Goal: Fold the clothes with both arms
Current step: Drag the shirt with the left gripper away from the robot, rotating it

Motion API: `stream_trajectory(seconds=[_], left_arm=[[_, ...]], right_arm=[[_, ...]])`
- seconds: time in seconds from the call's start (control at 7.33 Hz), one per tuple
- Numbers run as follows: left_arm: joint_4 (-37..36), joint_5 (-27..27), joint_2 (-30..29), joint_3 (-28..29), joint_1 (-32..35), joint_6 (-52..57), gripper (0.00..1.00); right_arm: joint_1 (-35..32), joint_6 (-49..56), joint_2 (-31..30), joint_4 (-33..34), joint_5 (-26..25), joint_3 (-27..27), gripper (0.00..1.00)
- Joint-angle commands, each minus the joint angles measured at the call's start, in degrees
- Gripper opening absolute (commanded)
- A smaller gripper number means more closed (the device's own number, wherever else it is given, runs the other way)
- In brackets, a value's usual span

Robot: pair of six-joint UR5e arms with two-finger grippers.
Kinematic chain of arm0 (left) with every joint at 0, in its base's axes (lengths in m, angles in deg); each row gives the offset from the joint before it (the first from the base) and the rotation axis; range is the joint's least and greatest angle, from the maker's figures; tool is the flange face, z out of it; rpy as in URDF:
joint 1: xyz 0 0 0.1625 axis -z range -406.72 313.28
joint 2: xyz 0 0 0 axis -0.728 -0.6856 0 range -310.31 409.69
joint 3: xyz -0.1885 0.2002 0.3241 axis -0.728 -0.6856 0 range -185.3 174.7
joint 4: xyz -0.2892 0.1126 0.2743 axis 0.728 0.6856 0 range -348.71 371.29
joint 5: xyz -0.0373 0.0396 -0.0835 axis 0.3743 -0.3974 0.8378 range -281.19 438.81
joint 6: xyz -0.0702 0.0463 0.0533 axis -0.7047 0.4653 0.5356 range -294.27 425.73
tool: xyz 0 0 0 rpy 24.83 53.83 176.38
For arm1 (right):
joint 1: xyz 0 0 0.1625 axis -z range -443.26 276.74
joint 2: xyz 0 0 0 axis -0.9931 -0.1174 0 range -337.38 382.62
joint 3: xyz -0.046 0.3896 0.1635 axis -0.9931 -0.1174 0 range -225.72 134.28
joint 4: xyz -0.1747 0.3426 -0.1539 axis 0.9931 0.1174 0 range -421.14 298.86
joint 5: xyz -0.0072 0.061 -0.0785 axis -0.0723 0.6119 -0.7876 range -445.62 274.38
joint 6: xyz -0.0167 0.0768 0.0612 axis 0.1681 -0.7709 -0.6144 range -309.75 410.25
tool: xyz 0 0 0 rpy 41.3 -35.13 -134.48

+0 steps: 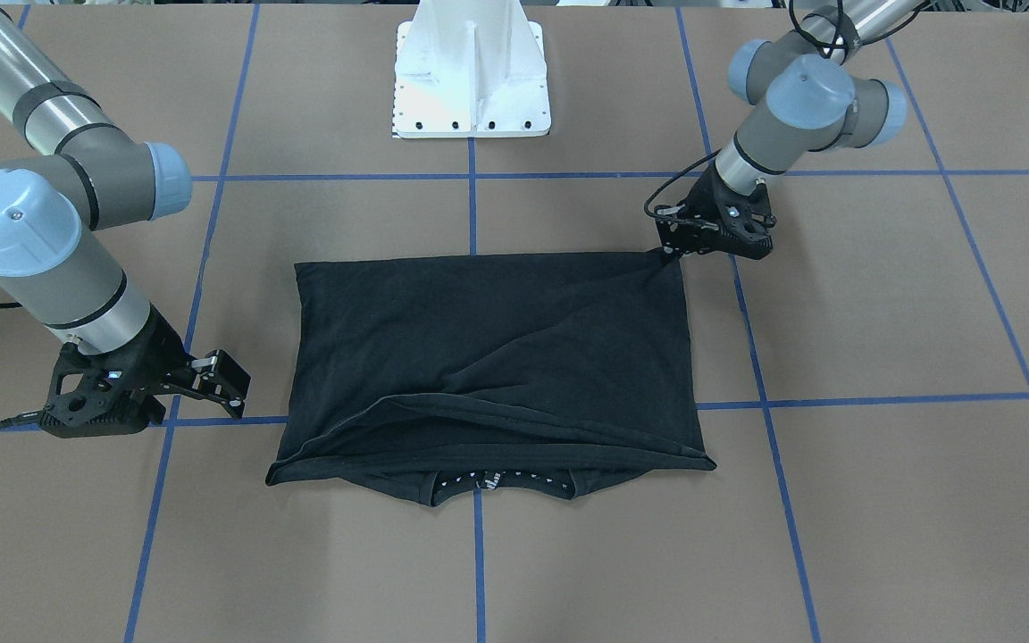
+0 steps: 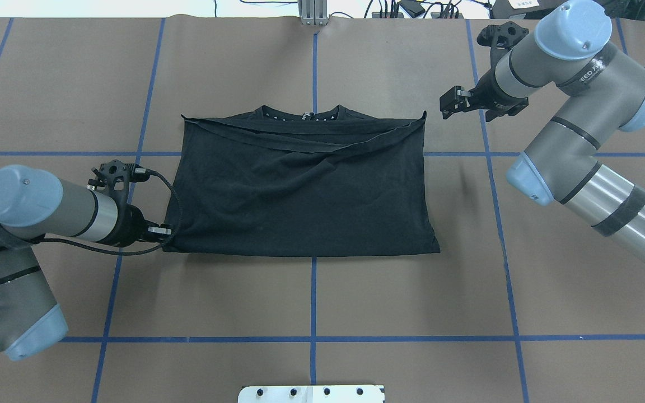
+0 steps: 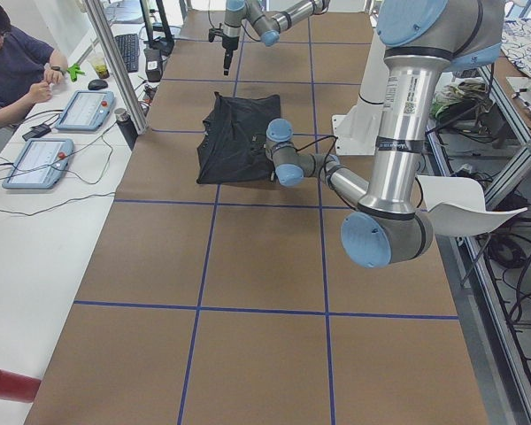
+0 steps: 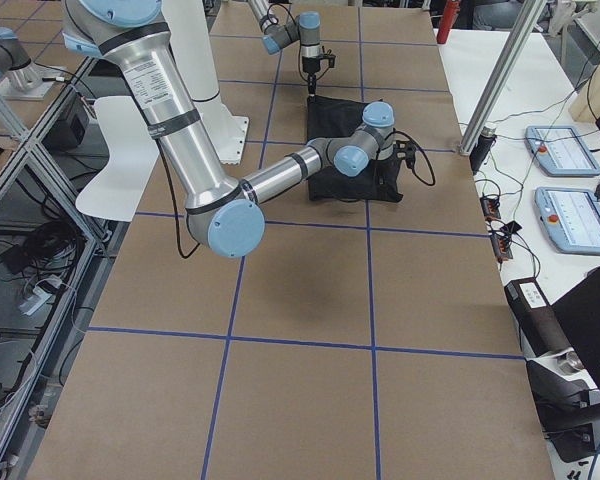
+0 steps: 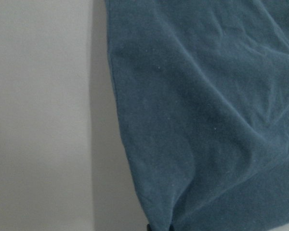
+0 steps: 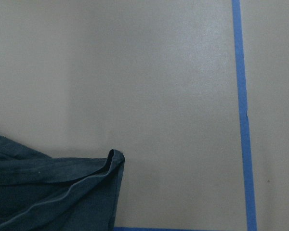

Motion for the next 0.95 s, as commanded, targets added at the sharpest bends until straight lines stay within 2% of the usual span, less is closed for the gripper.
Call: stream_trajectory(seconds=[0.0,0.41,0.55,0.68,0.82], left_arm=[[-1.32,-0.13,-2.66,7.11,8.56,11.84,0.0],[-0.53,-0.31,-19.24,29.76,17.8,22.04,0.0],[0.6,-0.39,-24.52,37.75,18.87,23.29,0.0],[4.44,-1.79,-29.09,45.49,19.23,23.3,0.0],[9.09,-5.37,-32.1,52.79,19.23,23.3,0.0]], right_arm=[[0.09,-0.09,0.02,0.0,-0.09,0.04,1.0],[0.36,-0.09,0.19,0.0,-0.17,-0.05,1.0],[0.53,-0.18,0.37,0.0,-0.26,-0.05,1.0],[0.71,-0.18,0.54,0.0,-0.35,-0.13,1.0],[0.88,-0.09,0.63,0.0,-0.44,-0.22,1.0]])
